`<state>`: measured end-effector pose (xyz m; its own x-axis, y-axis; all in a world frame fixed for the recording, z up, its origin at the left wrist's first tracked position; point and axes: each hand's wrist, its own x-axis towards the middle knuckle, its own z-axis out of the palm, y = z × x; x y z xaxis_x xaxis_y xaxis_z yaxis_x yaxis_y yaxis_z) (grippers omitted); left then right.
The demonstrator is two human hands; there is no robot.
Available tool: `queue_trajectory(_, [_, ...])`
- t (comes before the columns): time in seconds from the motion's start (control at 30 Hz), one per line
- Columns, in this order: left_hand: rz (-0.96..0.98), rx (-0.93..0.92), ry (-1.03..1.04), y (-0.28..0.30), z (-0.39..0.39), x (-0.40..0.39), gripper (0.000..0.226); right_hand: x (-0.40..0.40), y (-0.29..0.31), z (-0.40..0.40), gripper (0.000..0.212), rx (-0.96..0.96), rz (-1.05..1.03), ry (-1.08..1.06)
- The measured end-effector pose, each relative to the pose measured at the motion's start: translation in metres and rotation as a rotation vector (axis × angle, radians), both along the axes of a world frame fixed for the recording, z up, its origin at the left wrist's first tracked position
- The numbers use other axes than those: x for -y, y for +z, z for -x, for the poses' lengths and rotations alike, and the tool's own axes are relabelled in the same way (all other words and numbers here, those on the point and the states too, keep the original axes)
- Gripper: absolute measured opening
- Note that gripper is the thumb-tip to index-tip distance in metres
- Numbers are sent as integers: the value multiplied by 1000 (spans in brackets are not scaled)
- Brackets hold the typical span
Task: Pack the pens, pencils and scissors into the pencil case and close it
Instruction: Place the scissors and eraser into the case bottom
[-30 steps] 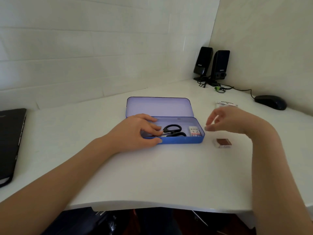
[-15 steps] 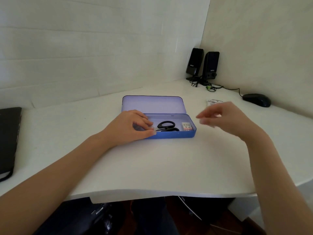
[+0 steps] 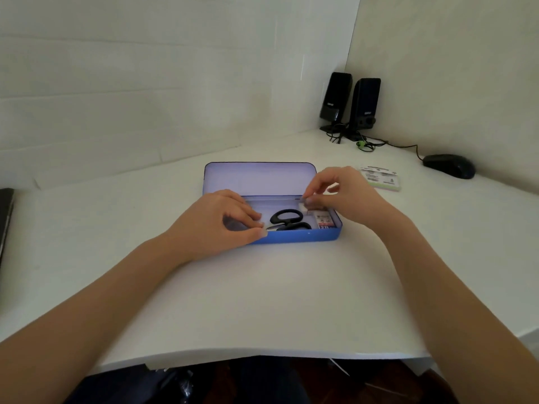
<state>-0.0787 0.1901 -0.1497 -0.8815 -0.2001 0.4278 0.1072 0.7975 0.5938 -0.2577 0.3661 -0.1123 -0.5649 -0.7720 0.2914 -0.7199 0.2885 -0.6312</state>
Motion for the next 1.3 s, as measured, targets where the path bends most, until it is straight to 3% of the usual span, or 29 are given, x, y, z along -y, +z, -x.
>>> queue_trajectory(0.3, [6,20,5,-1,-1,-1,32,-4,-4,4,7,-253,-225,-167])
queue_trajectory(0.43, [5,22,12,1,-2,-2,32,-1,-7,-4,19,-228,-220,-137])
queue_trajectory(0.73, [8,34,15,3,-2,-4,30,6,-10,-8,9,-284,-292,-125])
queue_trajectory(1.0, [13,50,15,5,-2,-6,31,0,-8,0,17,-4,-239,-1])
queue_trajectory(1.17, [20,45,15,5,-2,-5,28,-4,-8,-1,28,24,-340,109])
queue_trajectory(1.3, [12,47,11,3,-2,-4,27,-4,-7,-1,36,111,-304,120])
